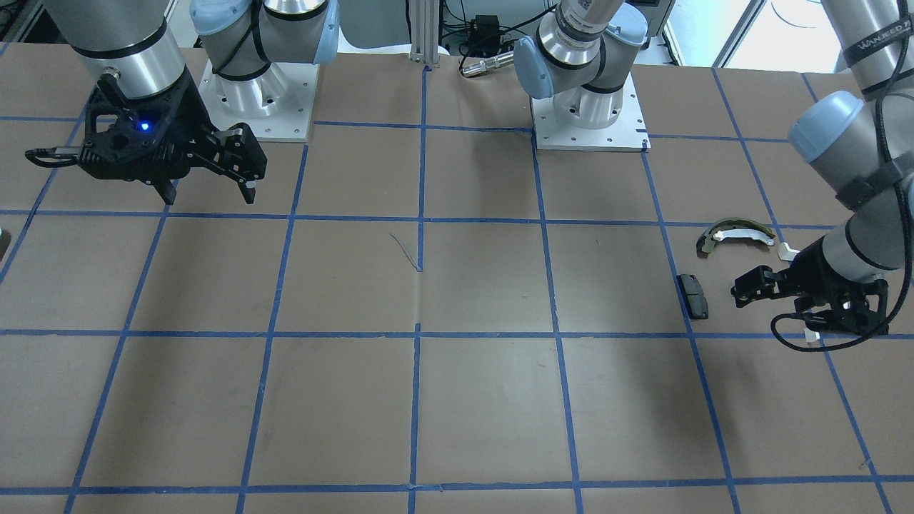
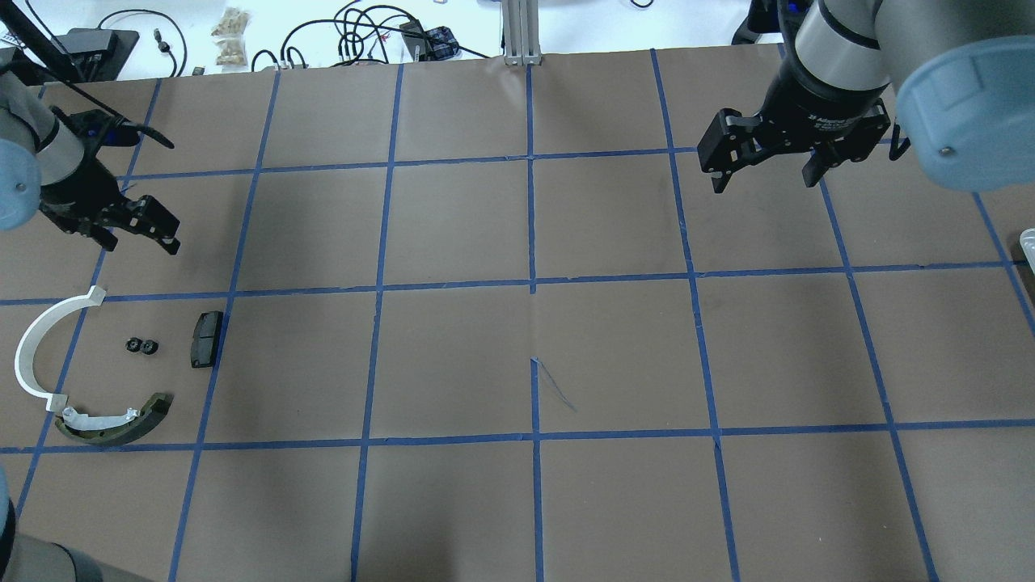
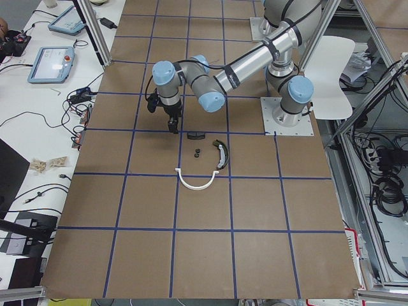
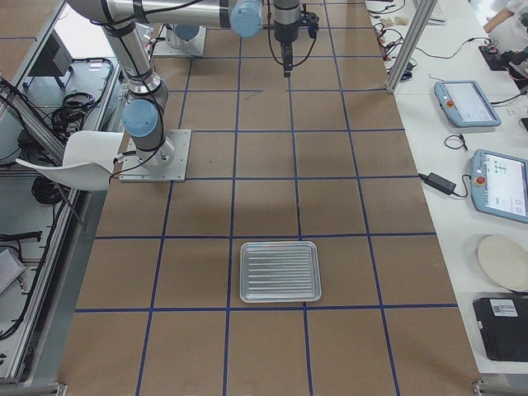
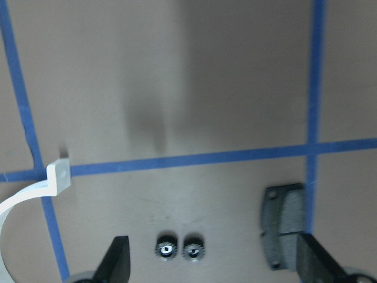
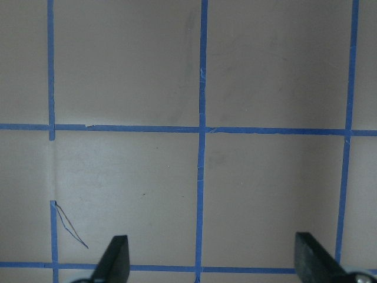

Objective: Place bearing gear from tray to pile

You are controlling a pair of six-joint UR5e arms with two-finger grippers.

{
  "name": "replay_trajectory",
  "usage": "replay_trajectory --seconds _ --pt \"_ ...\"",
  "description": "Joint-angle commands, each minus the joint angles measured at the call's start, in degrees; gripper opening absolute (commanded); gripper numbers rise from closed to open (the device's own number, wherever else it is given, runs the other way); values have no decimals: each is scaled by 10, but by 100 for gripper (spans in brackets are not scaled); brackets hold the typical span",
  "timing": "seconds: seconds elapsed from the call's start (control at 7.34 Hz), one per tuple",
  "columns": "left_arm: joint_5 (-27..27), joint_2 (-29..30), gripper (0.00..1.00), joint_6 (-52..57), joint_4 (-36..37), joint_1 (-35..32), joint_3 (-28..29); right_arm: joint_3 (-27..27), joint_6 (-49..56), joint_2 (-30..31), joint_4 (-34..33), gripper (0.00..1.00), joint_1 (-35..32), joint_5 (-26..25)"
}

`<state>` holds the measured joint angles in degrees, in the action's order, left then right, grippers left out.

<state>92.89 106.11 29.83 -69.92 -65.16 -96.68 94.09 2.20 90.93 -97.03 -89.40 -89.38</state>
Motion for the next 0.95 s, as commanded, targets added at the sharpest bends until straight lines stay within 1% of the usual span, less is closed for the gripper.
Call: replay_trajectory --seconds 0.0,0.27,0.41,0.54,0.82 --pt "-21 -45 100 -106 -34 -88 10 1 0 0 0 100 0 1" --pt "-19 -83 100 -149 -74 -182 17 1 0 0 0 100 1 0" --pt "-18 -105 100 -149 -86 -212 18 1 1 0 0 100 0 0" --pt "-17 -121 100 -149 -112 -231 18 1 4 1 0 100 -1 -7" --pt "-28 -144 100 -149 -123 -246 18 -6 0 6 -5 100 -3 -11"
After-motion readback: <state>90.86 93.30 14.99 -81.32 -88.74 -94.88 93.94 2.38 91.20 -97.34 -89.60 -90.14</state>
